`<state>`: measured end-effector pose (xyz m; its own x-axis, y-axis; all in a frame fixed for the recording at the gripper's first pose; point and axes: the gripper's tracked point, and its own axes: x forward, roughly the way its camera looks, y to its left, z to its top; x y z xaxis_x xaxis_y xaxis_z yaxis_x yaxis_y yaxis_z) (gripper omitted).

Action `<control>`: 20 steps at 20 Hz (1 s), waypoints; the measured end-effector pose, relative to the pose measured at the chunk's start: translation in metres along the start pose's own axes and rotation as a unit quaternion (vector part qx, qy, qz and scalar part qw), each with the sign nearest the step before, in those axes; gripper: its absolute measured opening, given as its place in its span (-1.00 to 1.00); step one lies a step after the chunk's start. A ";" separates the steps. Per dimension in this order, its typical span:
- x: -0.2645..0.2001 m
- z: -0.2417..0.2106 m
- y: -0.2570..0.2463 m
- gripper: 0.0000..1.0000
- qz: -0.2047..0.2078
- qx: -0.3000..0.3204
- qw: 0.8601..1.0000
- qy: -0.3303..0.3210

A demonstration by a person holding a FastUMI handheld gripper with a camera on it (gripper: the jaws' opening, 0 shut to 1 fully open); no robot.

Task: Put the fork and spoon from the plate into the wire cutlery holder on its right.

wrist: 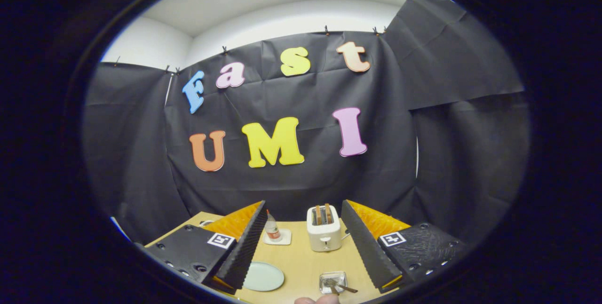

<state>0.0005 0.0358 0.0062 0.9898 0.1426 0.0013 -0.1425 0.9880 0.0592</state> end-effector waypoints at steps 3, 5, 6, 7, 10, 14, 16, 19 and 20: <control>0.001 -0.001 0.006 0.91 -0.001 0.005 1.000 -0.002; 0.001 -0.003 0.011 0.91 -0.001 0.008 1.000 -0.002; 0.001 -0.004 0.013 0.91 -0.002 0.008 1.000 0.000; 0.002 -0.005 0.015 0.91 -0.003 0.010 1.000 0.001; 0.000 -0.005 0.021 0.91 -0.003 0.014 1.000 0.000; -0.002 -0.004 0.028 0.91 -0.005 0.015 1.000 -0.007; -0.004 -0.005 0.031 0.91 -0.005 0.013 1.000 -0.008; -0.008 -0.004 0.035 0.91 -0.009 0.012 1.000 -0.012; -0.010 -0.003 0.036 0.91 -0.010 0.012 1.000 -0.013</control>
<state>-0.0147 0.0703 0.0055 0.9923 0.1214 0.0254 -0.1231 0.9889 0.0831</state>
